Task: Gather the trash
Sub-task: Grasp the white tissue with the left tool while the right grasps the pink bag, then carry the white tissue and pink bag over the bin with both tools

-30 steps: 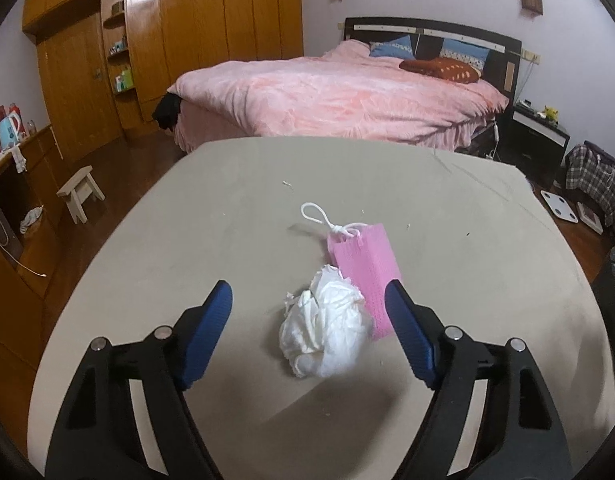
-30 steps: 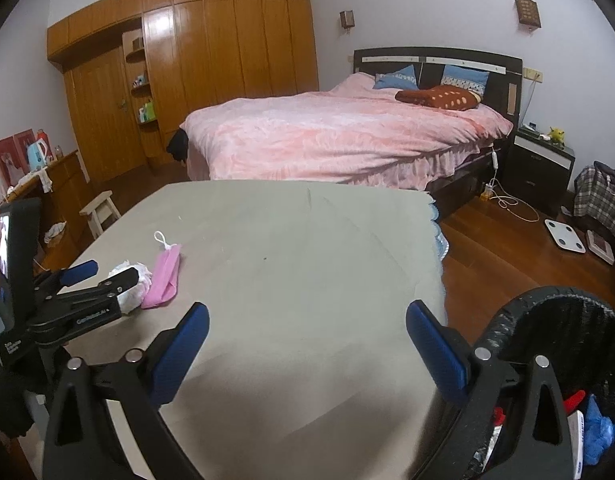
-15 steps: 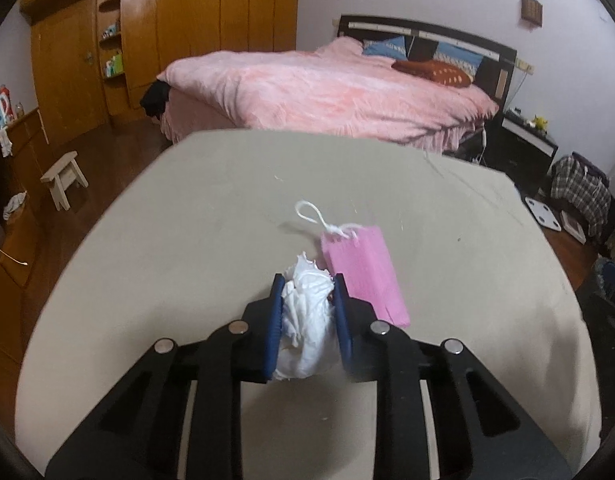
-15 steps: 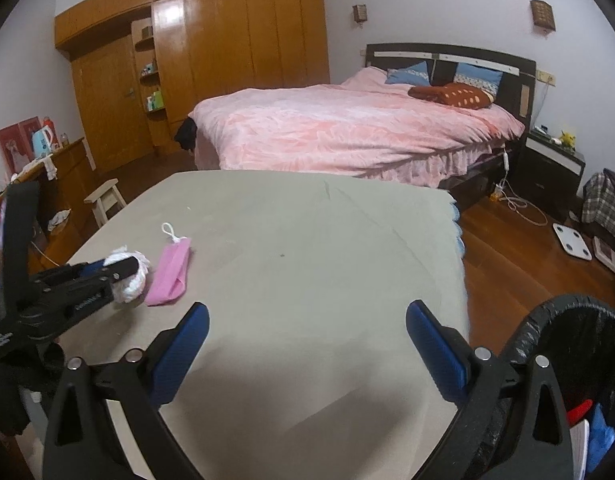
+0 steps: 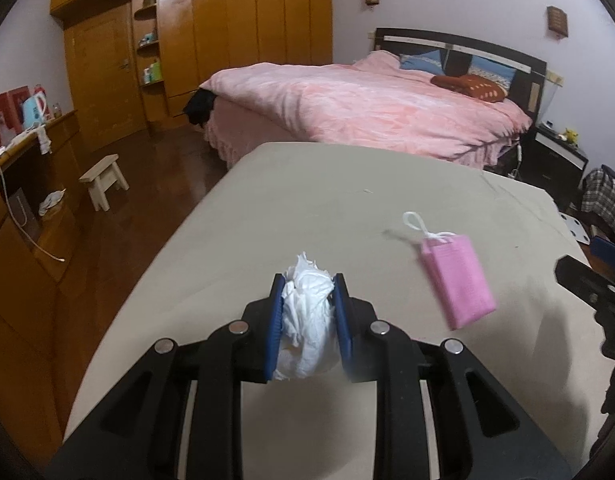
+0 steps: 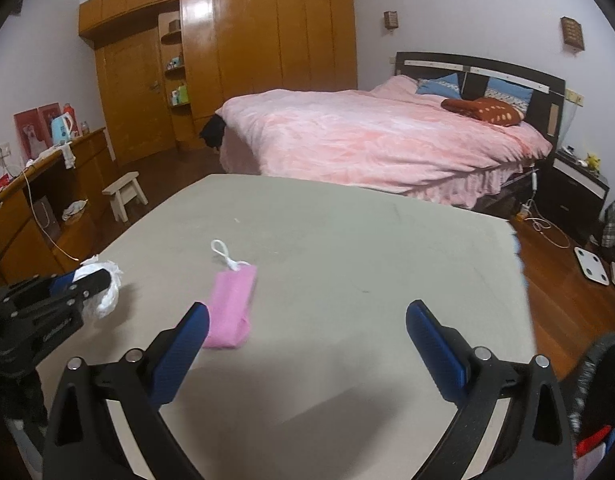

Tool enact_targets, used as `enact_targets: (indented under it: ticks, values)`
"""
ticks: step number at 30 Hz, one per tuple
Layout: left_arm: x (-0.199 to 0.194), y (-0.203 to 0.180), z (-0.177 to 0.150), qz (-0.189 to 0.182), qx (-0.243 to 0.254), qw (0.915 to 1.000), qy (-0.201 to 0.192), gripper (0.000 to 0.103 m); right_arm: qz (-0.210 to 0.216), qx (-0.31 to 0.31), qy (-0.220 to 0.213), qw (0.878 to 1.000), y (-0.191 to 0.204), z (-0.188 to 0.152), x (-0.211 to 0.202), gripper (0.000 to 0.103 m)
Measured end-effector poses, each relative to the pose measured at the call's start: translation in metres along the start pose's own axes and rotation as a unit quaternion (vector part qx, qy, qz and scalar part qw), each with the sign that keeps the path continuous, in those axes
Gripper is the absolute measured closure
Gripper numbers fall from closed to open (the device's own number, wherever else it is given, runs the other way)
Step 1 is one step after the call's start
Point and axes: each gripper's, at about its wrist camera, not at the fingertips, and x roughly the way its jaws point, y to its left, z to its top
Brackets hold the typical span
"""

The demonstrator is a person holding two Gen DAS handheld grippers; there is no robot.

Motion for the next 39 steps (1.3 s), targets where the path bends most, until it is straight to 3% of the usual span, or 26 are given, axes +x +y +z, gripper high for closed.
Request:
enact_targets:
  ticks: [6, 16, 18, 20, 21, 22, 23, 39]
  values:
    - [0.003, 0.017, 0.002, 0.007, -0.009, 0.9999, -0.002, 0.080, 0.010, 0.002, 0.031, 0.999, 0.017, 0.006, 0.035, 0.007]
    - [0.005, 0.034, -0.001, 0.012, -0.023, 0.9997, -0.002, 0.080, 0.022, -0.013, 0.088, 0.996, 0.040, -0.003, 0.068, 0.026]
    - [0.005, 0.036, -0.002, 0.014, -0.025, 0.9996, -0.002, 0.080, 0.025, -0.020, 0.103, 0.994, 0.046, -0.008, 0.073, 0.035]
    - [0.004, 0.038, -0.002, 0.014, -0.027, 0.9995, -0.002, 0.080, 0.036, -0.024, 0.121, 0.992, 0.048, -0.014, 0.078, 0.058]
    - [0.004, 0.038, -0.002, 0.014, -0.027, 0.9995, -0.002, 0.080, 0.036, -0.027, 0.122, 0.992, 0.049, -0.017, 0.076, 0.060]
    - [0.003, 0.038, -0.002, 0.014, -0.026, 0.9996, -0.002, 0.080, 0.038, -0.030, 0.119, 0.992, 0.049, -0.017, 0.074, 0.070]
    - [0.003, 0.038, -0.002, 0.014, -0.026, 0.9996, -0.003, 0.080, 0.045, -0.030, 0.121, 0.991, 0.049, -0.017, 0.073, 0.075]
    - [-0.055, 0.003, 0.014, -0.011, -0.006, 0.9989, -0.045, 0.080, 0.065, -0.012, 0.037, 0.997, 0.018, 0.021, -0.027, 0.076]
